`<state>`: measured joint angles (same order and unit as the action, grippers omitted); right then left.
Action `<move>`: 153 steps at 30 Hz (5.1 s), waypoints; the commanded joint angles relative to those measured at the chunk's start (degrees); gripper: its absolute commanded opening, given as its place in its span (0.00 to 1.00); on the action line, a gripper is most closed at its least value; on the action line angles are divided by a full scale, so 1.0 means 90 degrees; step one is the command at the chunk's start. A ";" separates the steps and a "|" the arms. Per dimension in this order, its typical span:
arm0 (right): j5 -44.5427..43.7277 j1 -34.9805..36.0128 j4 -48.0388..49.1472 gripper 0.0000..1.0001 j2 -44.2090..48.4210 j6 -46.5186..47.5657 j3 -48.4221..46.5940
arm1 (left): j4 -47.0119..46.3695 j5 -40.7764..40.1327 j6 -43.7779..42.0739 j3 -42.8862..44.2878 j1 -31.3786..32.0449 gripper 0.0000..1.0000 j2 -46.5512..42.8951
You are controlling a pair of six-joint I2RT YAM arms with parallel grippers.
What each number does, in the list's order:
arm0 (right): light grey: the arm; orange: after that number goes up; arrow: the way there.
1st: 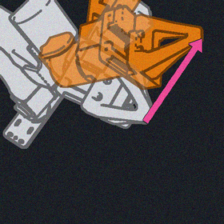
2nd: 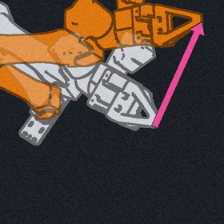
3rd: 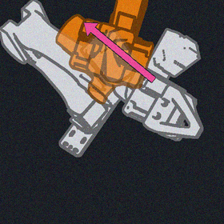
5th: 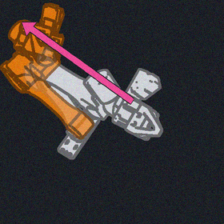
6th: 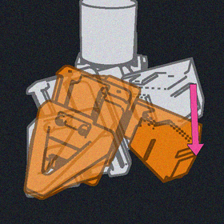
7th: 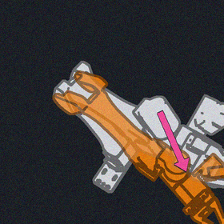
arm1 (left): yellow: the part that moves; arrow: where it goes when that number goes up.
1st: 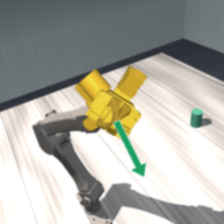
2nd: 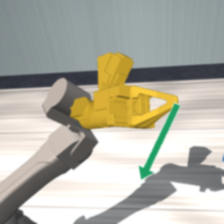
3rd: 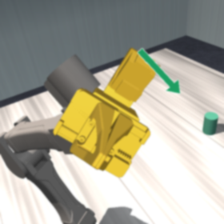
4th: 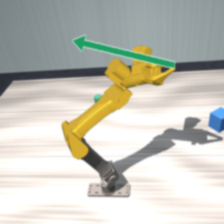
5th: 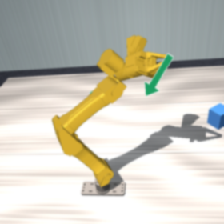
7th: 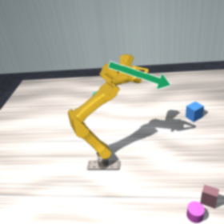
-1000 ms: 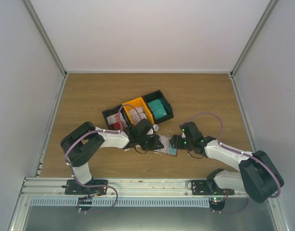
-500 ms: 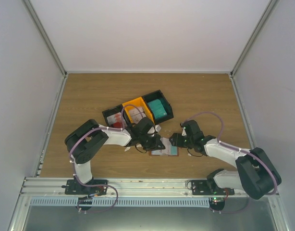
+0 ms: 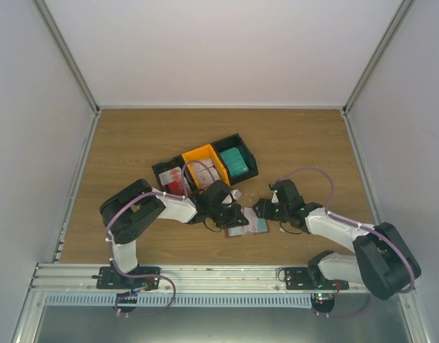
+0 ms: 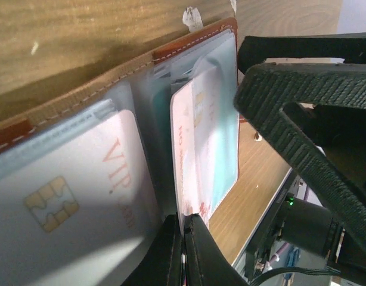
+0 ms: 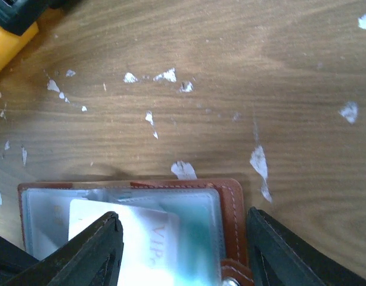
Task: Put the credit cards into the card holder
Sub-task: Insert the credit card into the card holder, then close the card holder at the center of the board.
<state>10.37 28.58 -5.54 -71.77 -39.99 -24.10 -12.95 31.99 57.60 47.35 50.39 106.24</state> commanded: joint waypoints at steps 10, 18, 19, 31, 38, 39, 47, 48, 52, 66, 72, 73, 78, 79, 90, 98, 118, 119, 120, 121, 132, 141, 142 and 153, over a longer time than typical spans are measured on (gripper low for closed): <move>-0.0759 0.0193 -0.1887 0.59 0.1111 -0.0242 0.0037 | -0.1110 -0.1552 0.1182 -0.0939 0.0452 0.01 -0.0362; -0.0125 0.0498 -0.1751 0.56 0.1232 -0.0664 0.0467 | -0.1250 -0.1940 0.1721 -0.0941 0.0738 0.01 -0.0191; -0.0052 0.0513 -0.1660 0.55 0.1217 -0.0690 0.0520 | -0.1269 -0.1952 0.1757 -0.0926 0.0761 0.01 -0.0163; 0.0585 0.0565 -0.1171 0.51 0.1057 -0.0731 0.0675 | -0.1095 -0.1172 0.1212 -0.0278 0.0932 0.14 0.0408; 0.0425 0.0565 -0.1288 0.51 0.1178 -0.0776 0.0709 | -0.0653 -0.0955 0.0686 0.0178 0.0940 0.21 0.0512; 0.0345 0.0566 -0.1354 0.51 0.1207 -0.0772 0.0692 | -0.0572 -0.0982 0.0658 0.0183 0.0937 0.22 0.0457; -0.0008 0.0565 -0.1612 0.51 0.1264 -0.0657 0.0568 | 0.0290 -0.1396 0.0418 0.0103 0.0979 0.33 -0.0200; -0.0018 0.0565 -0.1595 0.51 0.1249 -0.0646 0.0568 | 0.0374 -0.1430 0.0408 0.0077 0.0994 0.34 -0.0283; 0.0017 0.0567 -0.1553 0.51 0.1226 -0.0590 0.0568 | 0.0507 -0.1530 0.0453 -0.0039 0.1021 0.39 -0.0544; 0.0378 0.0565 -0.1460 0.51 0.1223 -0.0322 0.0616 | 0.1389 -0.1905 0.0313 0.0033 0.1160 0.45 -0.0816; 0.0475 0.0565 -0.1459 0.51 0.1187 -0.0283 0.0617 | 0.1781 -0.1848 0.0147 0.0438 0.1179 0.41 -0.0452; 0.0485 0.0565 -0.1464 0.51 0.1187 -0.0266 0.0617 | 0.1789 -0.1831 0.0115 0.0479 0.1188 0.40 -0.0409; 0.0594 0.0583 -0.1445 0.49 0.1164 -0.0216 0.0627 | 0.2121 -0.1873 -0.0265 0.0965 0.1250 0.33 -0.0144; 0.0604 0.0593 -0.1434 0.49 0.1154 -0.0208 0.0627 | 0.2205 -0.1896 -0.0348 0.1091 0.1270 0.33 -0.0074; -0.0145 0.0615 -0.1890 0.49 0.1497 -0.0127 0.0252 | 0.2513 -0.2273 -0.0830 0.1234 0.1300 0.38 -0.0498; -0.0675 0.0605 -0.2158 0.49 0.1120 0.0277 -0.0224 | 0.2730 -0.2841 -0.0874 0.0699 0.1254 0.41 -0.1538; -0.1336 0.0614 -0.1704 0.24 -0.0015 0.0223 -0.0491 | 0.2707 -0.3281 -0.0005 -0.0987 0.0782 0.34 -0.2301; -0.1338 0.0611 -0.1703 0.20 0.0018 0.0202 -0.0492 | 0.2717 -0.3289 0.0018 -0.1020 0.0759 0.33 -0.2315; -0.1340 0.0613 -0.1713 0.15 0.0058 0.0197 -0.0496 | 0.2697 -0.3299 0.0038 -0.1050 0.0750 0.32 -0.2329; -0.1359 0.0611 -0.1738 0.11 0.0100 0.0195 -0.0508 | 0.2669 -0.3295 0.0037 -0.1068 0.0732 0.32 -0.2331; -0.0956 0.0615 -0.2216 0.00 0.0930 0.0363 -0.0930 | 0.2507 -0.2952 -0.0064 -0.0945 0.0690 0.26 -0.1751; 0.0635 0.0617 -0.1964 0.01 0.1329 0.0629 -0.0868 | 0.1884 -0.2720 -0.0291 -0.0790 0.0627 0.21 -0.1246; 0.0855 0.0617 -0.1933 0.01 0.1388 0.0595 -0.0825 | 0.1792 -0.2720 -0.0317 -0.0739 0.0613 0.20 -0.1173; 0.2056 0.0613 -0.0557 0.01 0.1576 -0.0176 0.0179 | 0.0455 -0.2415 -0.0355 -0.0472 0.0563 0.18 -0.0428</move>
<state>25.26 33.80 -15.33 -55.68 -39.59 -24.56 -6.92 10.22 55.79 42.87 55.70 98.56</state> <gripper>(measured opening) 0.035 0.185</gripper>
